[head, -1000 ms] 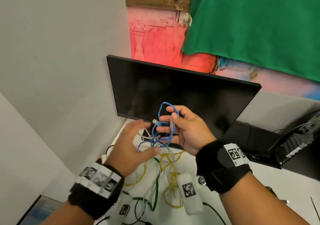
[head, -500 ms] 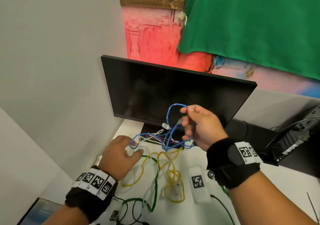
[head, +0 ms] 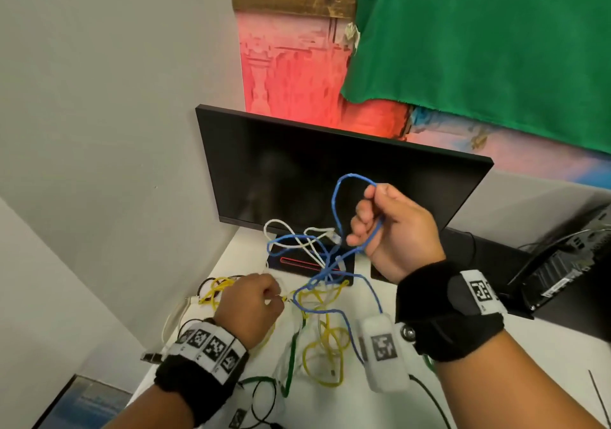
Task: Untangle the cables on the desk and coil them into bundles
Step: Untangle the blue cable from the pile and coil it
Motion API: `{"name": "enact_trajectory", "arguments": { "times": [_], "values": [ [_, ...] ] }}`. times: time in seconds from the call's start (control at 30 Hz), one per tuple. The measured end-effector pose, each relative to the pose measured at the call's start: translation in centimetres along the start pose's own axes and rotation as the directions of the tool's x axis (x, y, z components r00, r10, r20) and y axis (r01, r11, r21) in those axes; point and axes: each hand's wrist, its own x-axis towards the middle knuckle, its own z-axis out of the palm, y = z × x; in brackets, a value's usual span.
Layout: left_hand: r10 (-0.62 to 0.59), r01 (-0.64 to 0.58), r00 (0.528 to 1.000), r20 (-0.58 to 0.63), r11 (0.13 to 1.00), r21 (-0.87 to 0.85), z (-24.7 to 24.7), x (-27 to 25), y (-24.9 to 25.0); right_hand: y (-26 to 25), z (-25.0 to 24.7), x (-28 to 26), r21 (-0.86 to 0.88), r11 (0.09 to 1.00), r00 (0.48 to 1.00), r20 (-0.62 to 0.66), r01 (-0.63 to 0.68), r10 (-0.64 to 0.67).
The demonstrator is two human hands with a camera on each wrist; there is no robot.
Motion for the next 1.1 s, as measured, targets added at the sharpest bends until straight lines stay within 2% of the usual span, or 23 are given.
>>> {"name": "enact_trajectory", "arguments": {
  "times": [0.07,0.13,0.17,0.23,0.3,0.37,0.43,0.47,0.53,0.6,0.63,0.67,0.7,0.73,0.77,0.83,0.9,0.93,0.97,1.0,1.03,1.07,1.1],
  "values": [
    [-0.076,0.095,0.994,0.075,0.948,-0.303,-0.1,0.2,-0.3,-0.4,-0.5,-0.1,0.018,0.999,0.999,0.025,-0.036,0.035],
    [-0.157,0.269,0.960,0.230,0.741,-0.615,0.1,0.2,0.6,0.2,-0.4,-0.2,0.001,0.996,0.995,0.057,-0.086,0.085],
    [-0.166,0.352,0.930,0.327,0.650,-0.673,0.3,0.3,1.3,0.8,-0.3,-0.3,0.002,0.995,0.992,0.074,-0.101,0.101],
    [-0.107,0.438,0.880,0.463,0.562,-0.702,1.0,0.2,2.6,2.2,0.3,-0.4,0.032,0.992,0.985,0.130,-0.121,0.116],
    [-0.059,0.451,0.876,0.478,0.451,-0.770,1.7,0.1,3.6,3.0,0.5,-0.4,0.040,0.990,0.977,0.175,-0.133,0.125],
    [-0.070,0.421,0.904,0.421,0.311,-0.852,1.5,0.4,3.9,2.8,0.1,-0.4,0.021,0.987,0.971,0.186,-0.157,0.151],
    [-0.107,0.373,0.928,0.358,0.215,-0.903,0.5,0.9,3.1,2.3,-1.2,-0.4,-0.016,0.983,0.975,0.130,-0.182,0.183],
    [-0.129,0.353,0.934,0.333,0.204,-0.913,-0.2,1.2,2.5,2.2,-2.0,-0.4,-0.057,0.979,0.979,0.045,-0.196,0.198],
    [-0.159,0.310,0.948,0.277,0.256,-0.915,-1.4,1.6,1.1,2.8,-4.1,-0.6,-0.182,0.953,0.957,-0.208,-0.243,0.204],
    [-0.171,0.275,0.958,0.229,0.332,-0.902,-2.0,1.6,0.3,4.3,-5.7,-1.1,-0.429,0.831,0.898,-0.402,-0.355,0.176],
    [-0.167,0.258,0.964,0.209,0.369,-0.893,-2.1,1.5,0.1,5.2,-6.0,-1.6,-0.602,0.676,0.879,-0.452,-0.425,0.150],
    [-0.153,0.240,0.969,0.193,0.411,-0.879,-2.2,1.4,0.0,6.1,-6.1,-2.0,-0.758,0.469,0.881,-0.460,-0.453,0.107],
    [-0.133,0.223,0.974,0.181,0.461,-0.859,-2.2,1.2,0.1,7.0,-6.3,-2.4,-0.864,0.288,0.907,-0.420,-0.413,0.042],
    [-0.108,0.206,0.979,0.175,0.514,-0.833,-2.2,1.0,0.2,7.5,-5.8,-2.9,-0.927,0.208,0.942,-0.330,-0.312,-0.058],
    [-0.090,0.195,0.980,0.175,0.562,-0.804,-2.1,0.8,0.3,7.6,-5.0,-3.3,-0.966,0.194,0.960,-0.210,-0.173,-0.187],
    [-0.082,0.201,0.978,0.192,0.625,-0.754,-2.1,0.6,0.5,7.3,-3.1,-3.5,-0.981,0.142,0.917,0.069,0.135,-0.392],
    [-0.056,0.173,0.981,0.184,0.672,-0.720,-2.3,0.5,1.0,6.8,-1.7,-3.2,-0.954,0.069,0.905,0.251,0.291,-0.342],
    [-0.030,0.134,0.986,0.162,0.720,-0.681,-2.4,0.5,1.3,6.6,-1.4,-2.9,-0.941,0.139,0.935,0.271,0.308,-0.230],
    [0.002,0.077,0.992,0.128,0.791,-0.607,-2.5,0.5,1.3,6.4,-1.3,-2.6,-0.926,0.286,0.969,0.238,0.247,-0.064],
    [0.036,0.016,0.995,0.094,0.864,-0.503,-2.7,0.5,1.2,6.0,-1.3,-2.3,-0.872,0.482,0.978,0.170,0.091,0.123],
    [0.061,-0.027,0.996,0.068,0.910,-0.413,-2.9,0.5,1.1,5.9,-1.6,-1.9,-0.726,0.678,0.954,0.107,-0.118,0.281],
    [0.063,-0.035,0.996,0.068,0.932,-0.360,-3.1,0.4,0.8,5.8,-1.9,-1.7,-0.539,0.789,0.918,0.073,-0.293,0.390],
    [0.054,-0.018,0.994,0.095,0.936,-0.351,-3.2,0.5,0.6,5.8,-2.2,-1.6,-0.422,0.823,0.895,0.057,-0.380,0.443]
  ]
}}
